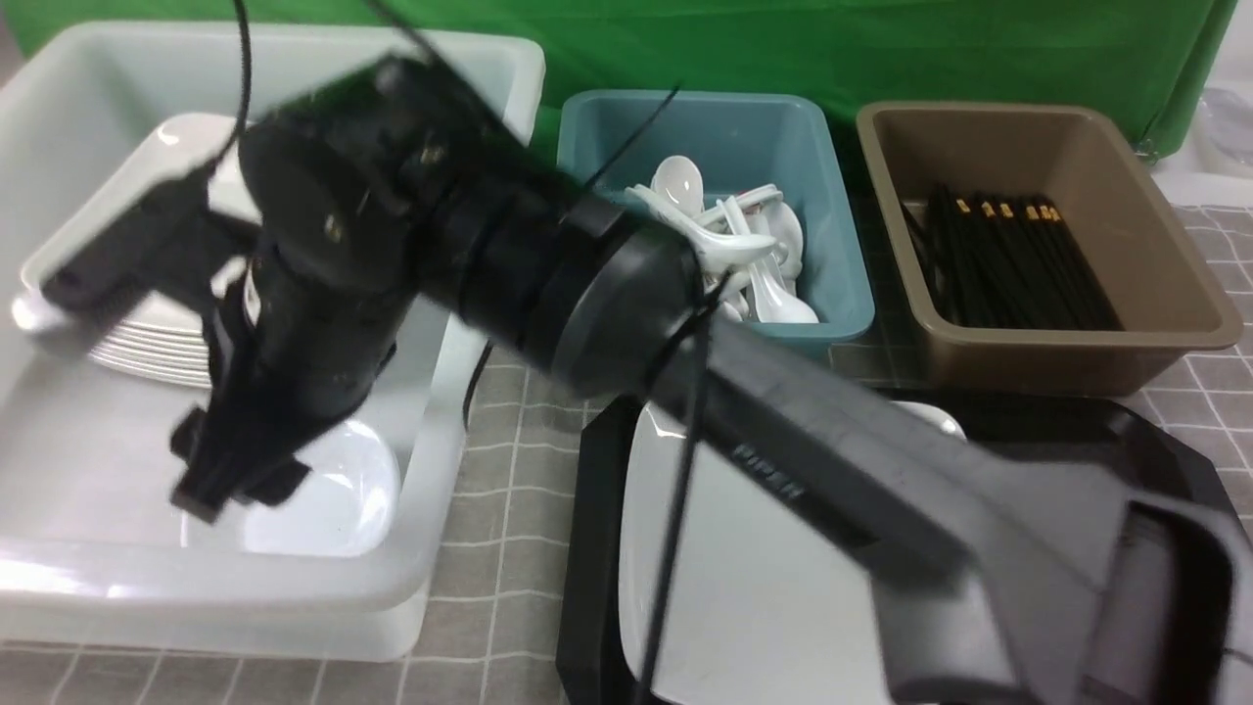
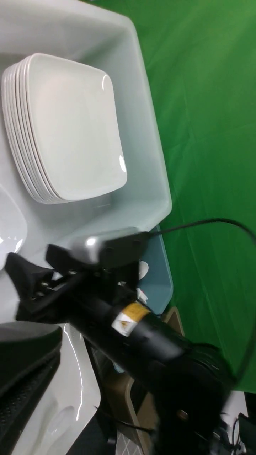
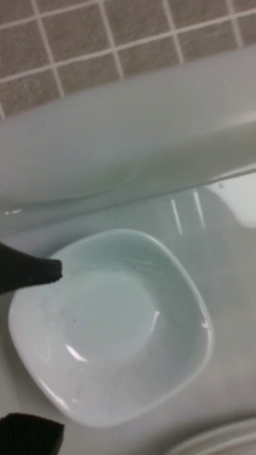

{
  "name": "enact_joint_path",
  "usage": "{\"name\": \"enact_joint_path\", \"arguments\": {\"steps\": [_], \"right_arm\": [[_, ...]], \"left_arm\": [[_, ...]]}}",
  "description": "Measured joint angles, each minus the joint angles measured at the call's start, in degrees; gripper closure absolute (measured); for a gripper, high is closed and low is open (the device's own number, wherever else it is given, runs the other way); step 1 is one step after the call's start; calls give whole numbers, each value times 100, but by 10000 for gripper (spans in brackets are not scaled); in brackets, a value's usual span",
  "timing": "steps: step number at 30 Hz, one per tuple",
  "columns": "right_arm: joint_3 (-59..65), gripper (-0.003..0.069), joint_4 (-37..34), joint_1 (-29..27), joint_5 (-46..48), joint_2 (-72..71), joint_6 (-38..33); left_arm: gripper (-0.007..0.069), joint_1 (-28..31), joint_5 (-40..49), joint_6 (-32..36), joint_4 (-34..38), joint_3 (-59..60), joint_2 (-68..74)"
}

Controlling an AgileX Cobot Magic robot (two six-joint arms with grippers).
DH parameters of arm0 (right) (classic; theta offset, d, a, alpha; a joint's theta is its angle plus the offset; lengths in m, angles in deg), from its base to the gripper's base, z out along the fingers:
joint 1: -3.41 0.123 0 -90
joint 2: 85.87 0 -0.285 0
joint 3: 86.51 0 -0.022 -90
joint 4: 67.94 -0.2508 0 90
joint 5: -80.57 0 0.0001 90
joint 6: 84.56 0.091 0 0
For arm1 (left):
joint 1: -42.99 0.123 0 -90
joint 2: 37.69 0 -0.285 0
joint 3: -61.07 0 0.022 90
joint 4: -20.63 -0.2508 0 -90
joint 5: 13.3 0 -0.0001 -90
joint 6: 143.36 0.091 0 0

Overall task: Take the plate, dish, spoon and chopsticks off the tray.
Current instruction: Use the right arm to grab a soup spoon from the plate

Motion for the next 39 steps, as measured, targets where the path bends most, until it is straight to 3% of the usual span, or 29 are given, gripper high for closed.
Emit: {"name": "enact_joint_path", "arguments": {"steps": [3, 5, 6, 9, 11, 14, 22, 25, 28, 30, 34, 39], "right_arm": [[5, 153, 0, 0, 0, -503, 344], [103, 246, 22, -5, 0, -921, 480], [308, 342, 121, -5, 0, -1266, 538], [788, 477, 386, -5, 0, -1834, 593], [1725, 587, 839, -26, 0, -2623, 766], [3307, 629, 1361, -142, 0, -3661, 1165], [6963, 605, 1809, -983, -28, -5578, 2397], [8378, 525, 1663, -1608, -368, -6025, 3007], [8987, 403, 1402, -1807, -898, -5957, 3155], [9383, 280, 1278, -1861, -1513, -5720, 3227], [9604, 225, 1198, -2004, -2338, -5296, 3306], [9612, 232, 1181, -2437, -2892, -4592, 3380]], "left_arm": [[619, 0, -14, 23, 64, 0, 27], [619, 0, -4, 31, 81, 0, 136], [619, 0, 16, 42, 77, 0, 277], [619, 0, 44, 42, 82, 0, 529], [619, 0, 108, 109, 140, 0, 959], [619, 0, 134, 340, 380, 0, 1583], [619, 0, -388, 1159, 1491, 5, 2761], [619, 0, -751, 1531, 2040, 5, 3353], [619, 0, -997, 1707, 2278, 5, 3726], [619, 0, -1187, 1763, 2334, 5, 4019], [619, 0, -1336, 1879, 2448, 5, 4175], [619, 0, -1373, 2064, 2601, 5, 4136]]}}
